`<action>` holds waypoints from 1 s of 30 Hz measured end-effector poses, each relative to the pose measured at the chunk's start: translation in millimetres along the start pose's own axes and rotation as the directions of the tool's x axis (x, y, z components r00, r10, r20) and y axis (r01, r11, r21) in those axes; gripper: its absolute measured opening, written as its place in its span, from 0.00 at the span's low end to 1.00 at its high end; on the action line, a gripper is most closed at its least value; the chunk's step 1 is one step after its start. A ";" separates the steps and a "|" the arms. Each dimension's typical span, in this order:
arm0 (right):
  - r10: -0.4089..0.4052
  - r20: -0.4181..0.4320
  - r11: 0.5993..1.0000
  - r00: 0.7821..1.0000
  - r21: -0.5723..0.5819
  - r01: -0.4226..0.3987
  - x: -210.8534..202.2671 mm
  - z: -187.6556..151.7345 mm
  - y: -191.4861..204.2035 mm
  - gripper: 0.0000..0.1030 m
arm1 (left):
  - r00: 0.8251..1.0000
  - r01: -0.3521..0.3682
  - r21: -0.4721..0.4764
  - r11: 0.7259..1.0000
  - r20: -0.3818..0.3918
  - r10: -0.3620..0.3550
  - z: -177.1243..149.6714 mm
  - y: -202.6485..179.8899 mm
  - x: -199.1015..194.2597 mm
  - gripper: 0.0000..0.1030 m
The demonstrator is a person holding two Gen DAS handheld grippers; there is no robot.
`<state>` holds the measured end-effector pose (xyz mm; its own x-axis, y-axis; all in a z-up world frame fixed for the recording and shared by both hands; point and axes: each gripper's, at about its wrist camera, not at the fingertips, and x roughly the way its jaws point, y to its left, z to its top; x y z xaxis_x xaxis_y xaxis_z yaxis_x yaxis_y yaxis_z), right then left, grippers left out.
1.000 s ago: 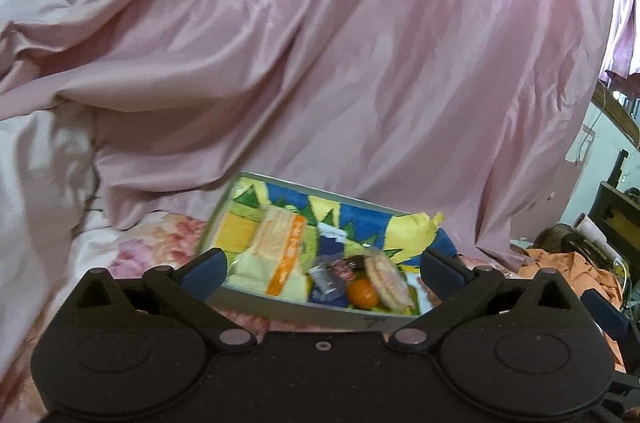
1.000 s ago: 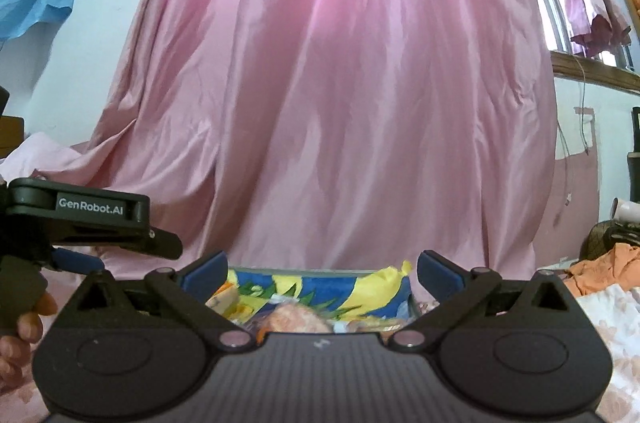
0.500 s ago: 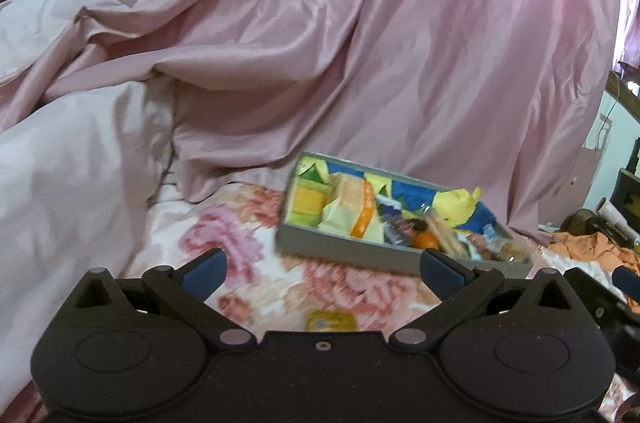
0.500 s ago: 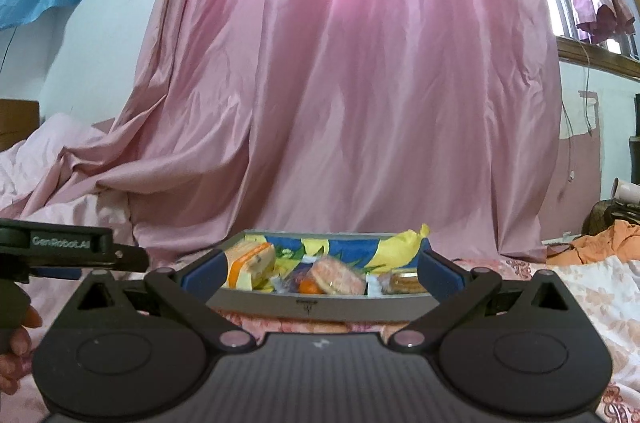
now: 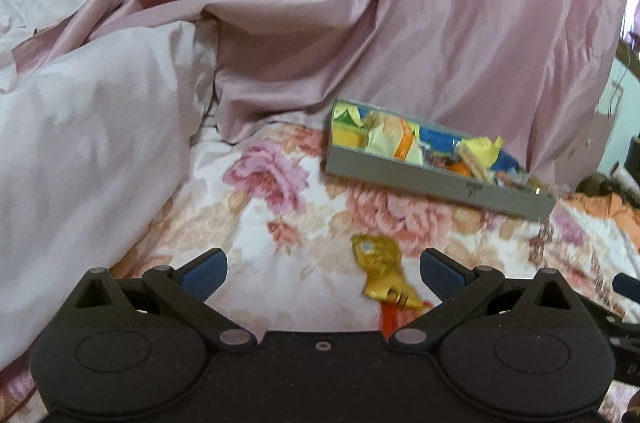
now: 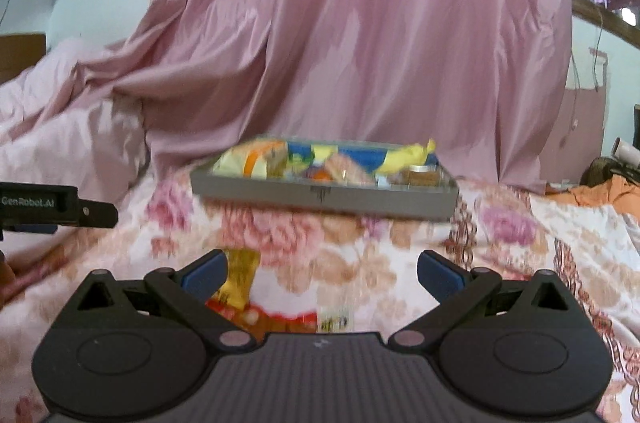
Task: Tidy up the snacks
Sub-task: 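Move both grippers back toward the gold bag and red pack on the bedspread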
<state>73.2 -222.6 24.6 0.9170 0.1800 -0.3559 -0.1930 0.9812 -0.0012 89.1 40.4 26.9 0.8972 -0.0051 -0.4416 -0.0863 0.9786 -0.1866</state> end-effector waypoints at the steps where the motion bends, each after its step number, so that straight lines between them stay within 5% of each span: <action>1: -0.001 -0.012 1.000 1.000 -0.002 0.001 -0.2 -2.4 0.9 1.00 | 1.000 -0.002 0.012 1.000 -0.002 0.002 -3.5 1.1 -0.5 0.99; 16: 0.024 -0.192 0.999 0.981 -0.022 -0.029 22.5 -33.1 7.1 1.00 | 0.984 -0.057 0.061 0.996 -0.164 0.066 -27.6 8.9 26.2 0.99; 30: 0.036 -0.286 0.993 0.958 -0.094 -0.065 48.6 -42.3 7.9 1.00 | 0.973 -0.043 0.105 0.993 -0.221 0.066 -34.0 2.6 45.3 0.99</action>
<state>101.5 -209.1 -32.2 0.7716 0.1878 -0.6077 -0.2845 0.9564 -0.0658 114.8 35.7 -23.4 0.7717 0.0142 -0.6358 -0.0791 0.9941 -0.0738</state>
